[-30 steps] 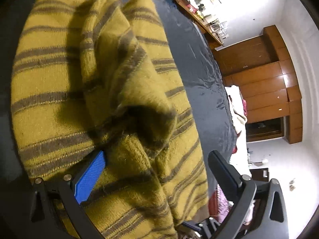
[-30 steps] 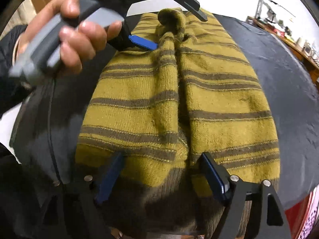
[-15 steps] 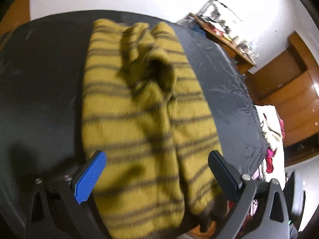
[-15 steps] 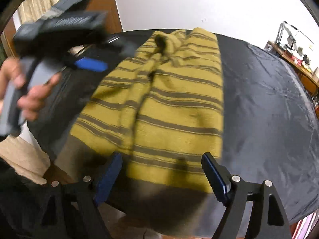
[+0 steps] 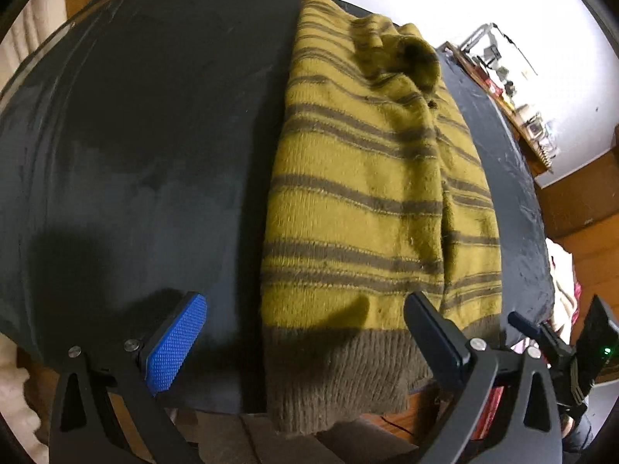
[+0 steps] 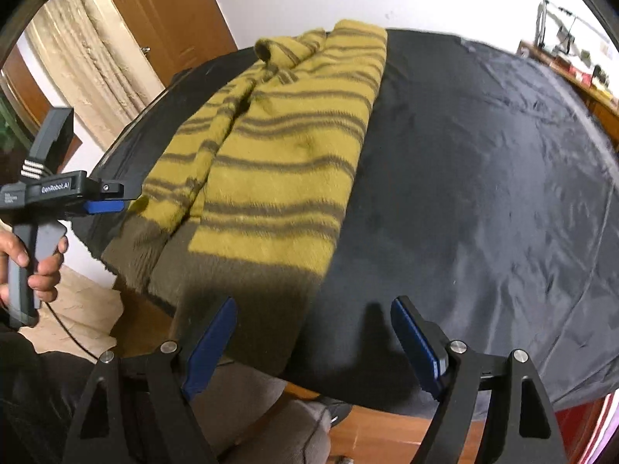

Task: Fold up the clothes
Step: 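Grasp the brown ribbed hem end with both tools together, then lift the hem end with both tools and fold it over toward the collar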

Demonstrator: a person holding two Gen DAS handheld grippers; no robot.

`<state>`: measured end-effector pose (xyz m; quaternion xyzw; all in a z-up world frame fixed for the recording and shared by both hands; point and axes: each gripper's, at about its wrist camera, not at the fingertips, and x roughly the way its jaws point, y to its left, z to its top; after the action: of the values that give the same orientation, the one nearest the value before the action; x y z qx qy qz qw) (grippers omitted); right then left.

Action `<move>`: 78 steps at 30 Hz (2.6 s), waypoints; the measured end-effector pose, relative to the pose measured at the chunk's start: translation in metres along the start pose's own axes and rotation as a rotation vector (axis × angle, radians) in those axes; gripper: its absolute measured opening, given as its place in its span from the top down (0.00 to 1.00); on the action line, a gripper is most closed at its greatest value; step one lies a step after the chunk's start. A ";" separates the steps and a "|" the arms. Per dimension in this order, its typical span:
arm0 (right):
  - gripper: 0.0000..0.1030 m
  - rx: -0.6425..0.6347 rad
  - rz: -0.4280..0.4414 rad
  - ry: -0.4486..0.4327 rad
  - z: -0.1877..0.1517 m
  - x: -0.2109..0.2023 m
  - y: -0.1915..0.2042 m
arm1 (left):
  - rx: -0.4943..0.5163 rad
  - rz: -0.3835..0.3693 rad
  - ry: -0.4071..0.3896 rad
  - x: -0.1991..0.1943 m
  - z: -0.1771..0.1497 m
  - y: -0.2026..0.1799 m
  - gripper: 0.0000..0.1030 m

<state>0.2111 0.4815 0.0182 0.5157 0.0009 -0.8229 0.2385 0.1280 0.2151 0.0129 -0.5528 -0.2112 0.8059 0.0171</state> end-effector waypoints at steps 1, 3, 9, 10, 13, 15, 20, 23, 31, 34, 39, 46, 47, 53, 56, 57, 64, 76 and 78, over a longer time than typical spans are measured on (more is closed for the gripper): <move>0.19 0.005 0.018 0.008 -0.001 0.001 -0.003 | -0.004 -0.015 -0.010 0.000 -0.001 0.001 0.01; 0.19 0.008 0.047 0.024 -0.001 0.005 -0.007 | -0.009 -0.043 -0.027 -0.001 -0.001 0.004 0.01; 0.19 -0.018 0.059 0.011 -0.001 0.009 -0.009 | -0.052 -0.113 -0.026 0.011 0.003 0.012 0.01; 0.19 -0.019 0.069 0.008 0.000 0.011 -0.008 | -0.055 -0.122 -0.028 0.011 0.005 0.011 0.01; 0.19 -0.028 0.093 0.002 0.005 0.014 -0.008 | -0.068 -0.159 -0.020 0.013 0.006 0.009 0.01; 0.19 -0.038 0.128 0.004 0.007 0.016 -0.005 | -0.082 -0.220 0.002 0.016 0.005 0.006 0.01; 0.19 -0.074 0.200 0.019 0.015 0.024 0.005 | -0.101 -0.302 0.030 0.020 0.007 0.004 0.01; 0.19 -0.079 0.245 0.031 0.019 0.028 0.007 | -0.154 -0.404 0.051 0.022 0.011 0.015 0.01; 0.41 0.004 0.339 0.058 0.030 0.035 -0.005 | -0.089 -0.539 0.081 0.032 0.016 0.017 0.02; 0.42 0.015 0.369 0.067 0.031 0.036 -0.005 | -0.066 -0.557 0.091 0.034 0.020 0.014 0.02; 0.41 0.034 0.404 0.068 0.035 0.043 -0.002 | -0.070 -0.556 0.084 0.037 0.021 0.016 0.02; 0.70 0.011 0.360 0.074 0.038 0.051 0.010 | -0.158 -0.487 0.133 0.048 0.017 0.032 0.69; 0.73 0.031 0.366 0.081 0.039 0.053 0.007 | -0.185 -0.495 0.133 0.049 0.016 0.035 0.70; 0.76 0.066 0.413 0.099 0.041 0.056 0.003 | -0.209 -0.495 0.139 0.042 0.019 0.030 0.71; 0.77 0.084 0.439 0.087 0.045 0.050 0.001 | -0.197 -0.496 0.153 0.036 0.027 0.026 0.71; 0.77 0.085 0.445 0.083 0.047 0.048 0.001 | -0.192 -0.494 0.160 0.035 0.030 0.024 0.71; 0.77 0.055 0.488 0.041 0.068 0.035 0.010 | -0.131 -0.504 0.149 0.010 0.062 0.017 0.72; 0.77 0.044 0.519 -0.197 0.158 -0.013 0.001 | -0.064 -0.568 0.046 -0.025 0.165 -0.004 0.72; 0.77 0.061 0.517 -0.228 0.177 -0.015 -0.003 | -0.068 -0.577 0.042 -0.020 0.187 -0.008 0.72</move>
<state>0.0648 0.4462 0.1128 0.4099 -0.1822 -0.7872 0.4232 -0.0335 0.1573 0.0894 -0.4867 -0.3862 0.7486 0.2315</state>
